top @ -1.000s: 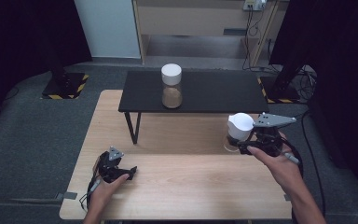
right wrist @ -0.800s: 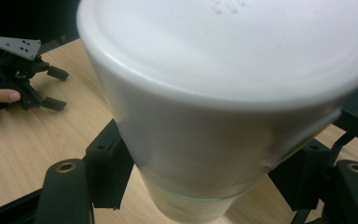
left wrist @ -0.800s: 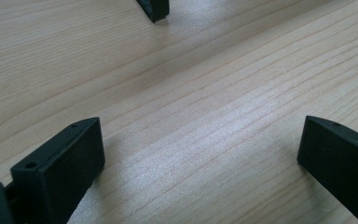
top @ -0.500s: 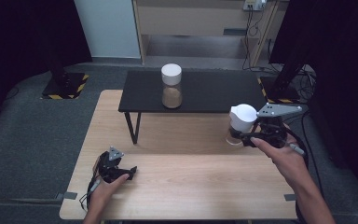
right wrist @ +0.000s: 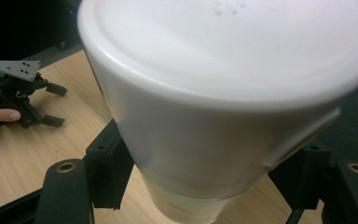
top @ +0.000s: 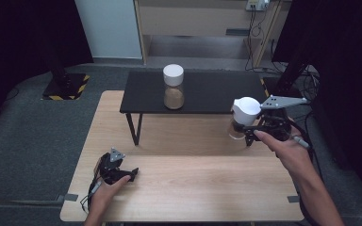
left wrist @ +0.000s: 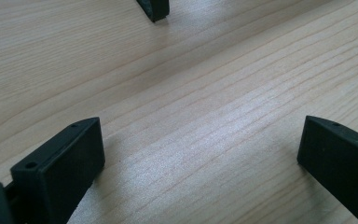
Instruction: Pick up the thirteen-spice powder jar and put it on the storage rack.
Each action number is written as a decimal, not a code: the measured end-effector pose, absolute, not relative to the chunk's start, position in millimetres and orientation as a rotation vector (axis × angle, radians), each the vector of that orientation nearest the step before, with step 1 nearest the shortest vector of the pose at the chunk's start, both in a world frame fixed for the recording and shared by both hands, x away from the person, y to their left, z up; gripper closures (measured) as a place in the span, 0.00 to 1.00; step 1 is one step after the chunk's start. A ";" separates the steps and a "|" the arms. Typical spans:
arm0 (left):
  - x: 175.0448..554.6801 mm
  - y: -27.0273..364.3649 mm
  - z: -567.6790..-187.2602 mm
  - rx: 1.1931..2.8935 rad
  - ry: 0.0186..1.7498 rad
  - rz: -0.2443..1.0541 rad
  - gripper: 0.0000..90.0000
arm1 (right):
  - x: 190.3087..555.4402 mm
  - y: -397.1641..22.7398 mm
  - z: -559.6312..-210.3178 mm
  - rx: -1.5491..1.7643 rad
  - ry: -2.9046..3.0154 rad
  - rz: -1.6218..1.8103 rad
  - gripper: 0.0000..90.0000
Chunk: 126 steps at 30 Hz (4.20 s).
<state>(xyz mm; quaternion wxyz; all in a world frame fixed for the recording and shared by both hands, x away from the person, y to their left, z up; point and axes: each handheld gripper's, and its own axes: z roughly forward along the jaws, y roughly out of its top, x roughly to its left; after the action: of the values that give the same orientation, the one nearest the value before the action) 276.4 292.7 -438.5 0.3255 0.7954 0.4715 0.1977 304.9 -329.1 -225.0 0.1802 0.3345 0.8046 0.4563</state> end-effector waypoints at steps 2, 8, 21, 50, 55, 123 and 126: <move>276.3 292.7 -438.6 2.085 1.236 0.518 0.00 | 306.8 -327.3 -221.3 0.940 2.275 1.286 0.35; 276.3 292.6 -438.6 2.085 1.236 0.519 0.00 | 312.7 -326.0 -213.9 0.942 2.265 1.300 0.35; 276.0 292.4 -438.6 2.084 1.237 0.520 0.00 | 329.9 -322.0 -201.1 0.960 2.253 1.265 0.35; 275.8 292.1 -438.7 2.083 1.238 0.522 0.00 | 362.7 -316.5 -197.5 1.000 2.238 1.257 0.35; 275.9 292.3 -438.8 2.083 1.237 0.521 0.00 | 370.4 -312.7 -195.5 0.993 2.243 1.243 0.35; 275.9 292.2 -438.8 2.083 1.237 0.522 0.00 | 412.9 -286.9 -209.8 1.012 2.250 1.231 0.34; 275.8 292.1 -438.8 2.083 1.237 0.522 0.00 | 413.1 -286.6 -209.5 1.013 2.252 1.228 0.34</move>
<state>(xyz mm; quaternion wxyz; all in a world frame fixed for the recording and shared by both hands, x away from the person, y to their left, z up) 275.8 292.1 -438.8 0.3255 0.7948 0.4719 0.1991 413.1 -286.6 -209.5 0.1907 0.3606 0.8015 0.4373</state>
